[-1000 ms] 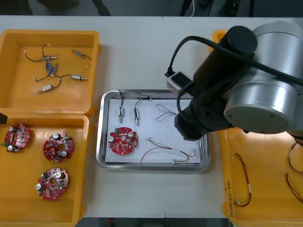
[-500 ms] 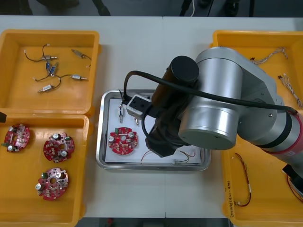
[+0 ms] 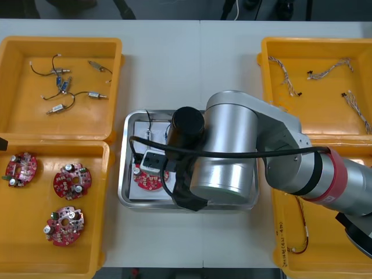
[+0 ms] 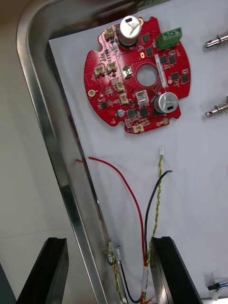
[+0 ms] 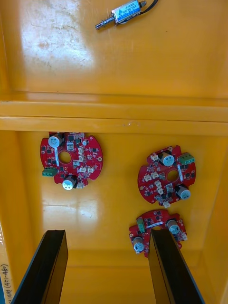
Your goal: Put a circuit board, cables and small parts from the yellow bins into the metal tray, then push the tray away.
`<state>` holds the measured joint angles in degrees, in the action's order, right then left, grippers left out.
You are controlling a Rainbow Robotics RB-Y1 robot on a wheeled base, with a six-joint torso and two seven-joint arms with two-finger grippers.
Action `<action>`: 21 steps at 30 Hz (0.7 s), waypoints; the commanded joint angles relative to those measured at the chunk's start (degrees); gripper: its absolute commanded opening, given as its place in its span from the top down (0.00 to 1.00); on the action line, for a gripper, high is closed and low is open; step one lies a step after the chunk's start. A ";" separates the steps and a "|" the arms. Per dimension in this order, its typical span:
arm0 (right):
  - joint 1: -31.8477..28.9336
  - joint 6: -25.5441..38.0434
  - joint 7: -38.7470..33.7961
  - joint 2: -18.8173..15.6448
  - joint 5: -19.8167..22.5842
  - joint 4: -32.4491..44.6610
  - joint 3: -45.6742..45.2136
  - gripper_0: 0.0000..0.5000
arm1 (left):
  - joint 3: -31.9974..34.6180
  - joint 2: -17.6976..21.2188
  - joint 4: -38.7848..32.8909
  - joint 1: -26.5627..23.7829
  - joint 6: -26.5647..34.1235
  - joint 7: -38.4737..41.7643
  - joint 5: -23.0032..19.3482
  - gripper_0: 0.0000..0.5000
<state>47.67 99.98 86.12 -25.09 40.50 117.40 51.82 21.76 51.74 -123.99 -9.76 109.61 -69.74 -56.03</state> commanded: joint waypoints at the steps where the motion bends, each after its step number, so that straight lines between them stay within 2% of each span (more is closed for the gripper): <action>1: 2.07 -1.10 3.09 1.18 -1.38 0.29 4.87 0.00 | 1.79 -0.50 -1.61 1.24 0.39 -4.27 0.57 0.00; 11: 1.98 -4.79 3.44 -0.75 -1.74 -0.68 10.49 0.00 | 1.79 -0.50 -1.61 1.24 0.39 -4.27 0.57 0.00; 16: 1.98 -7.52 3.35 -1.02 -4.11 -1.38 13.83 0.00 | 1.79 -0.50 -1.61 1.24 0.39 -4.27 0.57 0.00; 21: 1.98 -8.83 3.53 -1.46 -4.64 -2.09 15.15 0.00 | 1.79 -0.50 -1.61 1.24 0.39 -4.27 0.57 0.00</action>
<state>47.79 91.86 86.41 -25.36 36.53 115.02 65.57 21.76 51.74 -123.99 -9.76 109.61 -69.74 -56.02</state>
